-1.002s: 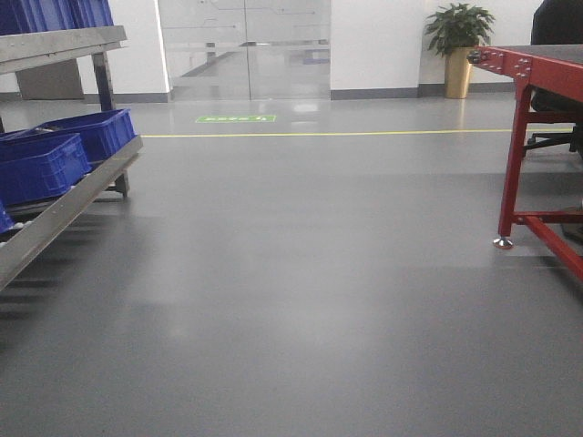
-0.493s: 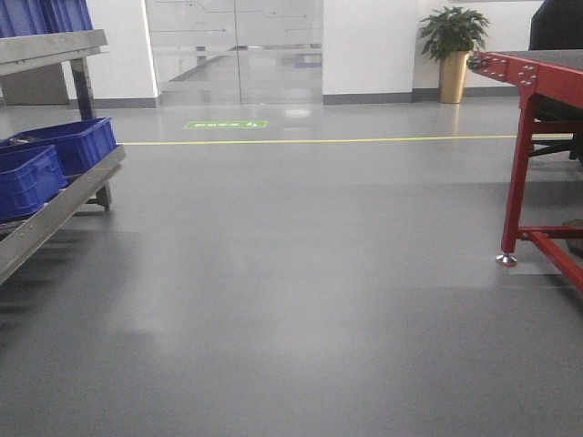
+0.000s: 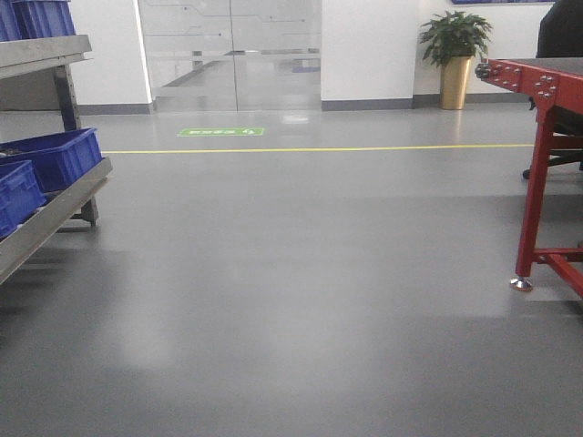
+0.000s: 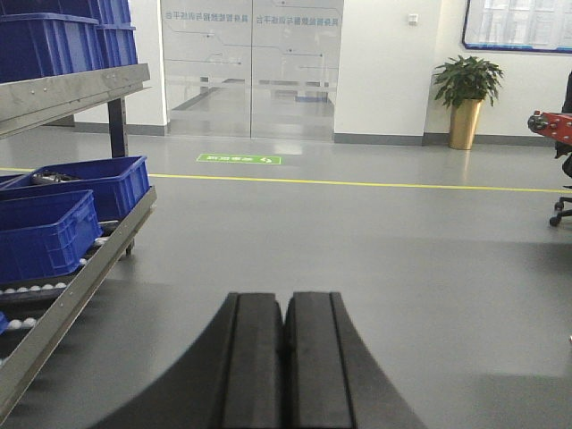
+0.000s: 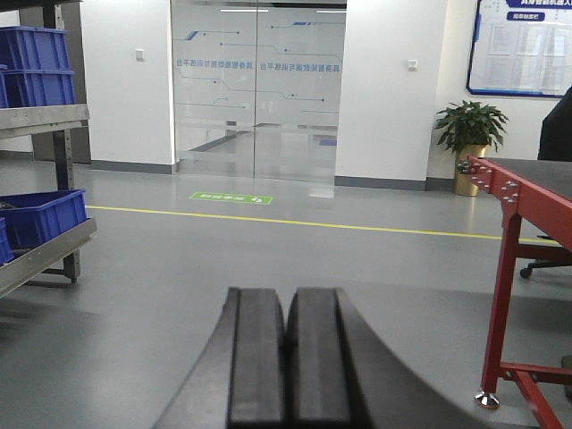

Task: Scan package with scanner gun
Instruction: 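Drive the base forward along the aisle toward the red conveyor table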

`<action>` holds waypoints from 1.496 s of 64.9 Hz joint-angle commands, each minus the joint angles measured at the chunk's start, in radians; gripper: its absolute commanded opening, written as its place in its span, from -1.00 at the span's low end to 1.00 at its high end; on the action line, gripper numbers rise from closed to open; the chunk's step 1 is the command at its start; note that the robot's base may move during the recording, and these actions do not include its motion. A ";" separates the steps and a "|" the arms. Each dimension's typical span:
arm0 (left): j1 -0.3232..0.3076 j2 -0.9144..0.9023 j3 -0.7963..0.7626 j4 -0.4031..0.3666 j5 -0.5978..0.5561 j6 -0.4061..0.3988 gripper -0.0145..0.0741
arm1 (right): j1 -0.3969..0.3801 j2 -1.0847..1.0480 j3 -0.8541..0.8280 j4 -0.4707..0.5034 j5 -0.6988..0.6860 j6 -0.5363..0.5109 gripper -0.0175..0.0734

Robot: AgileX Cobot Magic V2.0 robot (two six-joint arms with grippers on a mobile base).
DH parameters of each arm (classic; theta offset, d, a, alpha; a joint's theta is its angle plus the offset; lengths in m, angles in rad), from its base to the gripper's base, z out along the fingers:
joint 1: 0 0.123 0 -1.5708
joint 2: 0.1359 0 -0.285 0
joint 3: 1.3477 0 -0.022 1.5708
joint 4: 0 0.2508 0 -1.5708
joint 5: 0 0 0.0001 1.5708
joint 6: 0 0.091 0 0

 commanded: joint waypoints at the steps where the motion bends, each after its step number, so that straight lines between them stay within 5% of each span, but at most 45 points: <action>1: 0.000 -0.004 -0.002 -0.005 -0.012 -0.011 -0.92 | 0.001 -0.003 0.000 -0.005 -0.022 0.000 -0.97; 97: 0.000 -0.004 -0.002 -0.005 -0.012 -0.011 -0.92 | 0.001 -0.003 0.000 -0.005 -0.022 0.000 -0.97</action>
